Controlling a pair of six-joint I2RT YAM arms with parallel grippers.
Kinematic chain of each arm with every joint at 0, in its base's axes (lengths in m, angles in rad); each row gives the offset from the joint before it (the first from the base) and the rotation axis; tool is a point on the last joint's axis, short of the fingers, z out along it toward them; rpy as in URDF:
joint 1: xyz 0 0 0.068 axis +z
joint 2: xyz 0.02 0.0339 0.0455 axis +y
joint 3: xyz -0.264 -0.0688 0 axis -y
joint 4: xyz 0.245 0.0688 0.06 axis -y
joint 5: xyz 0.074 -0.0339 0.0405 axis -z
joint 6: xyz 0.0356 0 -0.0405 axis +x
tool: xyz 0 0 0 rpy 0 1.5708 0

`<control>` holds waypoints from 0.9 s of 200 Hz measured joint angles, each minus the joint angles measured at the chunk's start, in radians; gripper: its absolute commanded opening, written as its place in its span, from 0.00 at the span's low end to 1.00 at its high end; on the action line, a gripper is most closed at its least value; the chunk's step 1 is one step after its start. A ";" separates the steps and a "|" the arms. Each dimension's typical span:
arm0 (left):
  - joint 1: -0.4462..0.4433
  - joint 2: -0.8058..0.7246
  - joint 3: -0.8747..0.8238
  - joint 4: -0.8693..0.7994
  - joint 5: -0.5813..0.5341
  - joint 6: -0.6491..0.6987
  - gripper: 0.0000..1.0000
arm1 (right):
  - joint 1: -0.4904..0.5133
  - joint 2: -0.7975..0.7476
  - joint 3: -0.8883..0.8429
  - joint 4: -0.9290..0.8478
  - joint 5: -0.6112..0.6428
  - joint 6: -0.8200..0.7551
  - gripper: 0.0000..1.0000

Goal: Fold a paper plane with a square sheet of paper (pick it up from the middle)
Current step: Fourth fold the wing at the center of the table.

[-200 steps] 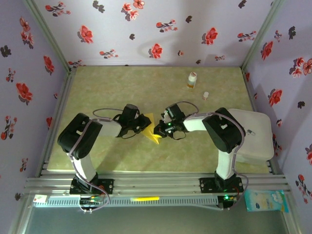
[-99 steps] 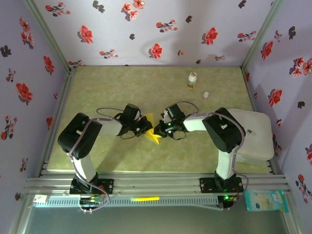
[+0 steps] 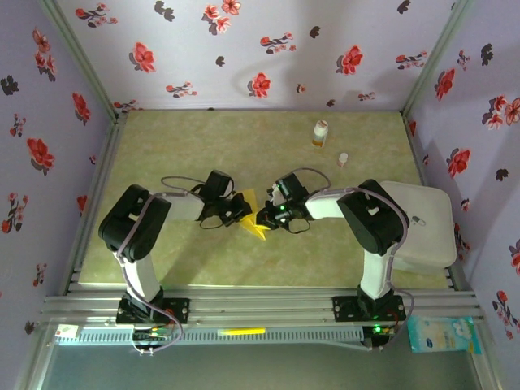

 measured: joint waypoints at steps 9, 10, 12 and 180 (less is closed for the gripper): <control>0.010 0.006 0.009 -0.006 0.002 0.005 0.02 | 0.000 0.000 0.000 0.000 0.000 -0.003 0.00; 0.011 0.008 0.011 -0.007 0.002 0.005 0.03 | 0.000 0.000 0.000 0.000 0.000 -0.004 0.00; 0.013 0.009 0.013 -0.008 0.002 0.007 0.02 | 0.000 0.000 0.000 0.000 0.000 -0.004 0.00; 0.192 0.103 0.140 -0.108 0.117 0.152 0.04 | 0.000 0.000 -0.003 0.002 0.000 -0.017 0.00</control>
